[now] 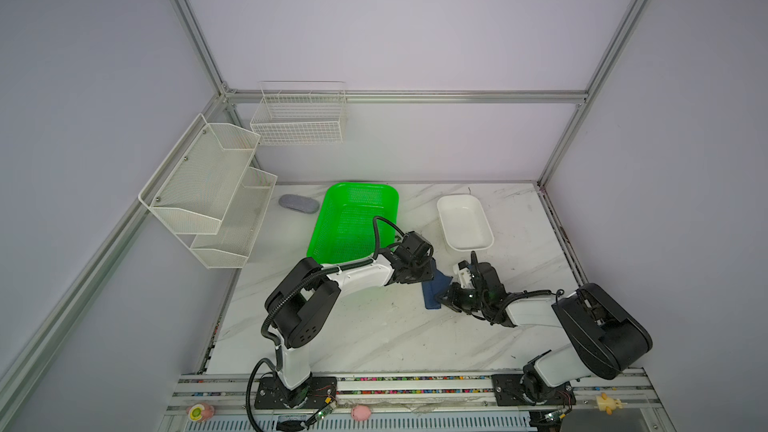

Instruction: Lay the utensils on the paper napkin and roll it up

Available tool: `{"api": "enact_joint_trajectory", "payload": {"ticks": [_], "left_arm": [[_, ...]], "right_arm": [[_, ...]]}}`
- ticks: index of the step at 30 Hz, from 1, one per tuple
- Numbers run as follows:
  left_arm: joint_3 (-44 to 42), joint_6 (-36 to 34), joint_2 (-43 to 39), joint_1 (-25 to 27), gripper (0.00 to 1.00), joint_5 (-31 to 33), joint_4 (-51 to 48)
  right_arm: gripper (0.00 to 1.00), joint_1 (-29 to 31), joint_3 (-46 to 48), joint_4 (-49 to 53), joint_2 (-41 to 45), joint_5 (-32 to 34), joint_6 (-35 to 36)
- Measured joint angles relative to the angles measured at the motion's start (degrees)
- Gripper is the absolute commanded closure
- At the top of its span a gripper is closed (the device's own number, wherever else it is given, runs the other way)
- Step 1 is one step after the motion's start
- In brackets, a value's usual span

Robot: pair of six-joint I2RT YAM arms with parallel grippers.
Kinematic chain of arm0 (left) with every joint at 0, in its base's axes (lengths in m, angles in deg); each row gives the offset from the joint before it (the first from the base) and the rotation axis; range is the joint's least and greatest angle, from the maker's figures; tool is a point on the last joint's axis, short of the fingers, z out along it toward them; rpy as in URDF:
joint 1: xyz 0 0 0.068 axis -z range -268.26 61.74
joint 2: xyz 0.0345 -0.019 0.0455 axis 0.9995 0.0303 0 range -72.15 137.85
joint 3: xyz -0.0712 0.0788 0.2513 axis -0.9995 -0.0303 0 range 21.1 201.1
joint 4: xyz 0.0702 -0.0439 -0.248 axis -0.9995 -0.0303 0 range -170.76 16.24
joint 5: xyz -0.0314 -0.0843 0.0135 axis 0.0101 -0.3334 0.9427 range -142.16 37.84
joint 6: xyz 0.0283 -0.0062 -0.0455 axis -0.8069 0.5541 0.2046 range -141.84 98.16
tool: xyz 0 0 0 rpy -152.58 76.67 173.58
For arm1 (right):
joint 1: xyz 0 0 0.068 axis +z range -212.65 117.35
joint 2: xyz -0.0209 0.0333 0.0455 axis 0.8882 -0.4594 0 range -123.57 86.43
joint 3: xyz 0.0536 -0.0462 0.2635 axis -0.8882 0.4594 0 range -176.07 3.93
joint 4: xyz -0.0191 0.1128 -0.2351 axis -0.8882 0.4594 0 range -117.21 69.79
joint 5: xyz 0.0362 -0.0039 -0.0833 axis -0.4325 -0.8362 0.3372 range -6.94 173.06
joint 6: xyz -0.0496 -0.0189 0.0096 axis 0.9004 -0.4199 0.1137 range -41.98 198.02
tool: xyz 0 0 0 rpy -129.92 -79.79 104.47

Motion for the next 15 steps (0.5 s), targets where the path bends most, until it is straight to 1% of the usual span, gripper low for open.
{"api": "enact_joint_trajectory", "payload": {"ticks": [6, 9, 15], "left_arm": [[0.00, 0.00, 1.70, 0.55, 0.57, -0.63, -0.31], [0.00, -0.04, 2.29, 0.98, 0.59, -0.90, -0.57], [0.00, -0.15, 3.15, 1.86, 0.66, -0.85, -0.66]], "right_arm": [[0.87, -0.55, 0.00, 2.69, 1.40, -0.31, 1.29], [0.87, -0.81, 0.00, 3.48, 1.73, -0.55, 1.81], [0.86, -1.03, 0.00, 4.09, 1.97, -0.92, 2.51]]}}
